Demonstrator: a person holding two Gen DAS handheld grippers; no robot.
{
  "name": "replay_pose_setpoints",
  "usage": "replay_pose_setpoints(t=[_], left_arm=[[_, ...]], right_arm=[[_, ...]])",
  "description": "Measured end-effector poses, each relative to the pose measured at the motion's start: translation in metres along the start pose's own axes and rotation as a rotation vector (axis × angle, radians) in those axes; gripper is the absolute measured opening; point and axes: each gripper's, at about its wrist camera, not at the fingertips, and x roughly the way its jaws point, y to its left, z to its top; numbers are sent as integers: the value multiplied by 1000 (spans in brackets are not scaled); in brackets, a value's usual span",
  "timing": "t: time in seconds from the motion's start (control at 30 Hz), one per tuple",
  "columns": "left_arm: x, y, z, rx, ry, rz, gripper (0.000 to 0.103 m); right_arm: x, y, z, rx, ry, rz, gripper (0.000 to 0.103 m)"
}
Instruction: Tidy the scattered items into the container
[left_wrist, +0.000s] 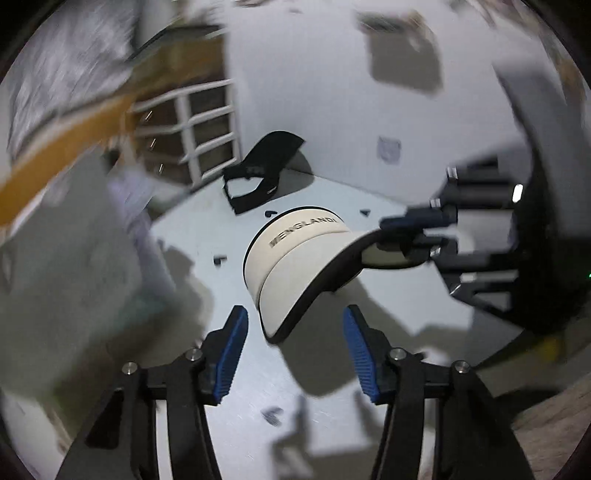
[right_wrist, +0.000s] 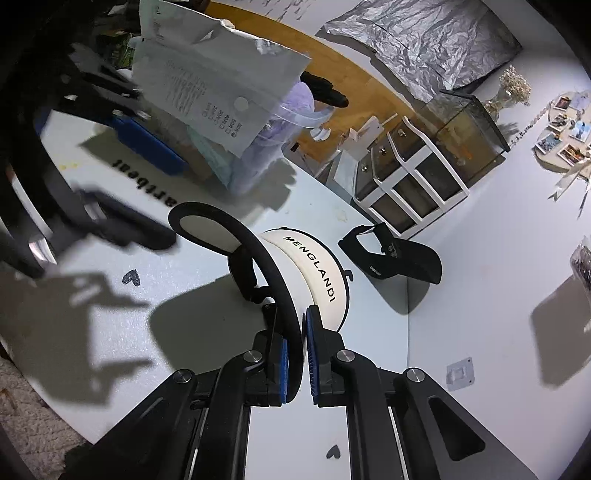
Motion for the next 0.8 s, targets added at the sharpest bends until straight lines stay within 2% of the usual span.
replay_pose_setpoints(t=[0.03,0.1,0.13,0.17,0.27,0.37,0.53,0.8], left_arm=[[6,-4,1,39,3,15,49],[19,-13,4,116,9,45,34],[25,-17,5,154,13,60,19],[31,-21,6,193,16,75,14],[33,-16,8,198,-6,61,13],[25,-15,15,220,-66,107,9],[-1,-10,29,261,-171,163,8],[-82,12,62,299,-374,268,7]], right_arm=[[0,0,0,-5,0,2,9],[0,0,1,-13,0,4,9],[0,0,1,-15,3,8,10],[1,0,0,-15,8,9,10],[2,-3,-1,-14,7,6,10],[-2,-8,3,-9,-17,-17,6],[-23,-23,23,-20,-95,-76,6],[-80,-40,69,-133,-280,-228,6]])
